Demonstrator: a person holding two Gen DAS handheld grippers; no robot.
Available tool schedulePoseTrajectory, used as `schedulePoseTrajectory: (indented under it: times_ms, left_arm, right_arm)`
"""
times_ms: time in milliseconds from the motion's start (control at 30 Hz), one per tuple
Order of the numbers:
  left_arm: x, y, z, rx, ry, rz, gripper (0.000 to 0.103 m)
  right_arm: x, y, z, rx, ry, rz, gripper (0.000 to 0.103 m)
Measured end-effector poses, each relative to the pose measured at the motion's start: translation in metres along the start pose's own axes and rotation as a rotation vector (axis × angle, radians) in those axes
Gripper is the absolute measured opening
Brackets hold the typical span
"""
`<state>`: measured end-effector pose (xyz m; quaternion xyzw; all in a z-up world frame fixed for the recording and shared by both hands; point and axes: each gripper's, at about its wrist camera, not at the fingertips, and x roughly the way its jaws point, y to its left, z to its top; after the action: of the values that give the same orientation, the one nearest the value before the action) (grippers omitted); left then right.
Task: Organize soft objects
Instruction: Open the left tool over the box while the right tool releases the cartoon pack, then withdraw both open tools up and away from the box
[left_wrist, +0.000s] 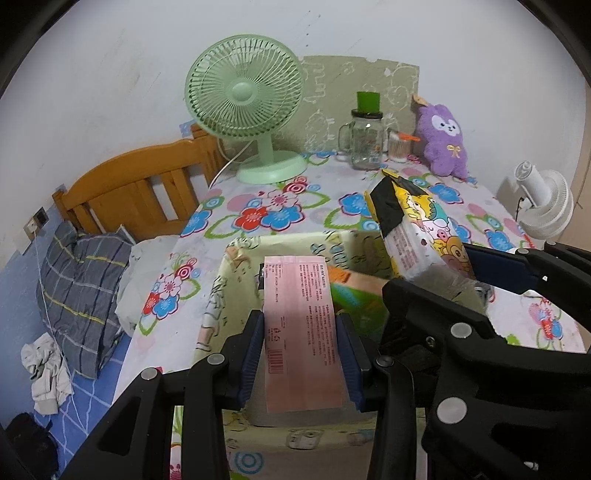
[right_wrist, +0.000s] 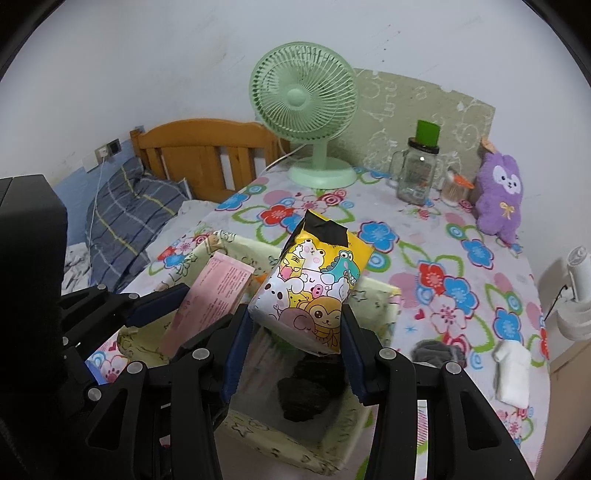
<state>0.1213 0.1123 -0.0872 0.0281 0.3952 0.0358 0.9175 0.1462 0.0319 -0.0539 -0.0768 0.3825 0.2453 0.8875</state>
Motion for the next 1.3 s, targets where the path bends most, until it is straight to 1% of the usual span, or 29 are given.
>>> schedulePoseTrajectory:
  times_ms: [300, 400, 433, 533, 600, 667, 733, 867, 933, 1000, 1067, 1167, 1300]
  left_arm:
    - [0.013, 0.012, -0.005, -0.003, 0.021, 0.005, 0.042]
    - [0.014, 0.017, -0.007, -0.005, 0.042, -0.011, 0.049]
    - [0.014, 0.018, -0.008, -0.007, 0.044, -0.012, 0.054]
    - [0.013, 0.018, -0.010, 0.001, 0.049, -0.020, 0.055]
    - [0.011, 0.017, -0.010, 0.004, 0.051, -0.035, 0.061]
    - [0.009, 0.016, -0.011, 0.003, 0.048, -0.038, 0.071]
    - [0.008, 0.015, -0.011, 0.003, 0.048, -0.047, 0.075]
    - [0.007, 0.015, -0.012, -0.002, 0.052, -0.055, 0.078]
    - [0.005, 0.015, -0.013, -0.002, 0.050, -0.056, 0.078]
    - [0.004, 0.014, -0.014, -0.001, 0.048, -0.055, 0.080]
    - [0.001, 0.014, -0.015, -0.005, 0.042, -0.054, 0.082]
    - [-0.003, 0.012, -0.015, -0.010, 0.031, -0.046, 0.087]
    - [-0.009, 0.007, -0.015, -0.010, 0.022, -0.046, 0.088]
  right_arm:
    - [0.016, 0.011, -0.001, -0.016, 0.036, 0.018, 0.049]
    - [0.020, 0.016, 0.000, -0.024, 0.042, 0.038, 0.049]
    - [0.021, 0.017, 0.000, -0.027, 0.043, 0.043, 0.049]
    - [0.024, 0.020, 0.000, -0.038, 0.048, 0.061, 0.049]
    - [0.026, 0.021, 0.000, -0.041, 0.051, 0.070, 0.049]
    - [0.027, 0.021, 0.000, -0.037, 0.055, 0.074, 0.050]
    - [0.028, 0.020, 0.000, -0.033, 0.060, 0.074, 0.051]
    - [0.027, 0.020, -0.001, -0.033, 0.064, 0.061, 0.053]
    - [0.024, 0.021, -0.001, -0.039, 0.058, 0.047, 0.055]
    - [0.021, 0.021, -0.002, -0.044, 0.050, 0.025, 0.065]
    - [0.016, 0.019, -0.003, -0.039, 0.036, 0.008, 0.072]
    - [0.010, 0.017, -0.005, -0.031, 0.024, 0.012, 0.073]
    - [0.001, 0.014, -0.007, -0.024, 0.011, 0.002, 0.075]
